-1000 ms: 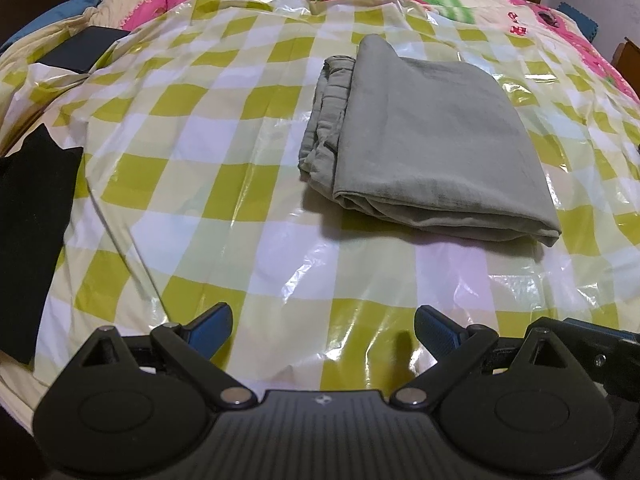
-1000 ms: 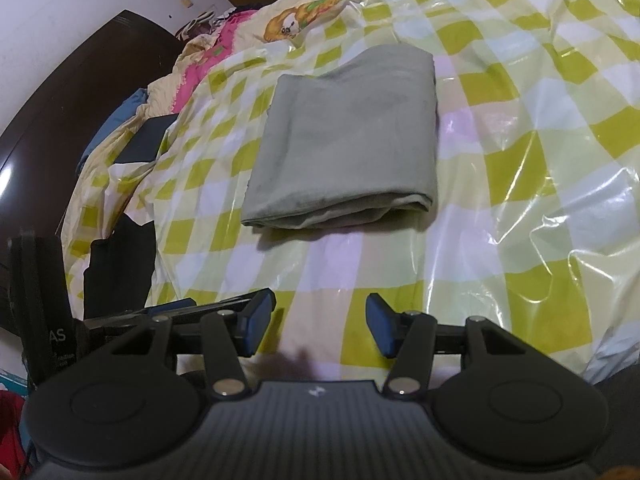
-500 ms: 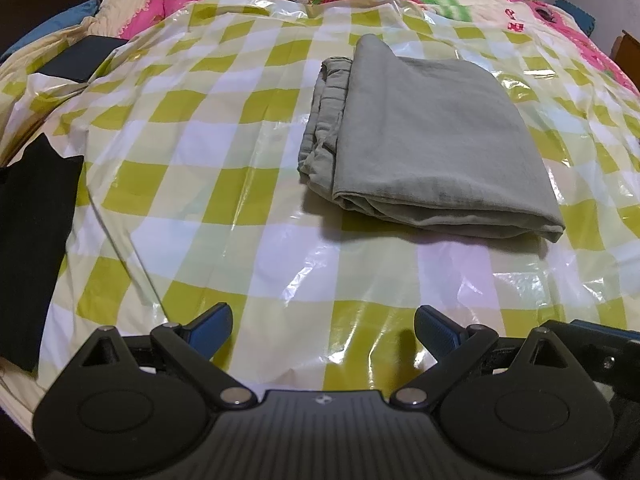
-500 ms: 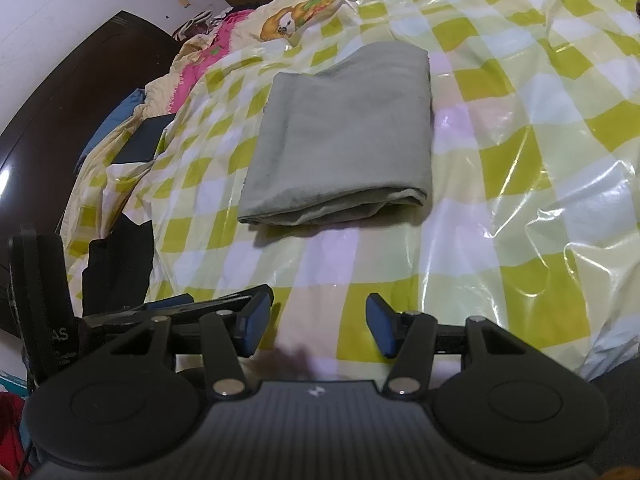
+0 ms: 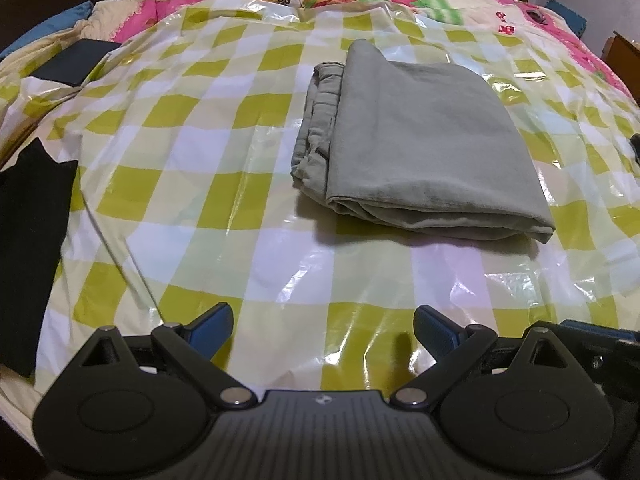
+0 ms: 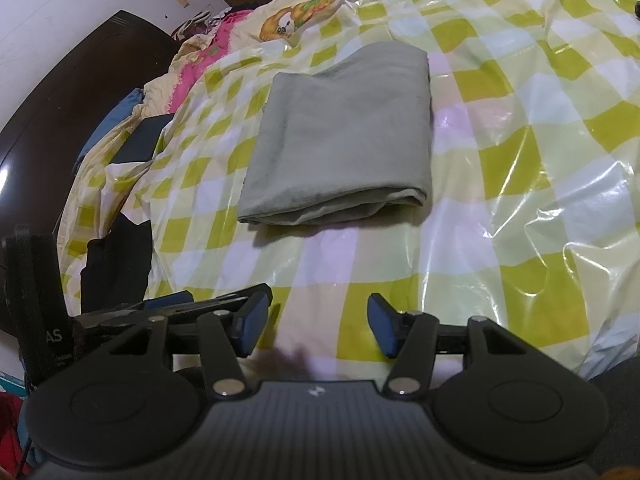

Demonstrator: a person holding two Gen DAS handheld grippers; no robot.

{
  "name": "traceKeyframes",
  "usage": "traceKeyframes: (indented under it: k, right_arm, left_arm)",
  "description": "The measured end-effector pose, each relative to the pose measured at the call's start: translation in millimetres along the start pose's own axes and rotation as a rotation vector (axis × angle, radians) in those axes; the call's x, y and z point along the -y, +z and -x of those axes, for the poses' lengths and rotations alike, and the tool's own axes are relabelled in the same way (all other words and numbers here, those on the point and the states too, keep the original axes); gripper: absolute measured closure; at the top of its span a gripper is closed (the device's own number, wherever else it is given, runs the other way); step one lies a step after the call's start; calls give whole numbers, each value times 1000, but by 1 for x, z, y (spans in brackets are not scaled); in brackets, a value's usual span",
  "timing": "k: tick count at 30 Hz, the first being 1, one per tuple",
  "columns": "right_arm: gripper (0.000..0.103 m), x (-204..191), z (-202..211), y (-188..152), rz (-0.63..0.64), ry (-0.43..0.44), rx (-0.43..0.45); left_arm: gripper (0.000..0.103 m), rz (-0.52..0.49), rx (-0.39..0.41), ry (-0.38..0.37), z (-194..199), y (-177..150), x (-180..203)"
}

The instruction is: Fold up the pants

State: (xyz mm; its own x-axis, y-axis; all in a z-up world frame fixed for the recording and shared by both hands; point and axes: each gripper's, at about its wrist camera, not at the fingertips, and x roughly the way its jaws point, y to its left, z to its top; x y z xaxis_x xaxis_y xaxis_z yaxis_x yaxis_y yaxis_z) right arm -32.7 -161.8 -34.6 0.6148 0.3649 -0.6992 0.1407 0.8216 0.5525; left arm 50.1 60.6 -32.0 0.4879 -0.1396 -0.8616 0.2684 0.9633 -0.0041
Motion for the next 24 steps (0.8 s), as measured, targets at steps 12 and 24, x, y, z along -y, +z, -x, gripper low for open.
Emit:
traceKeyframes:
  k: [12,24]
  right_arm:
    - [45,3,1,-1,-13,4,2]
    - [42,5,-2,-3,-21,1,-5]
  left_arm:
    - [0,37,0,-33,-1,1,-7]
    - [0,19,6,-21,-1,0,-5]
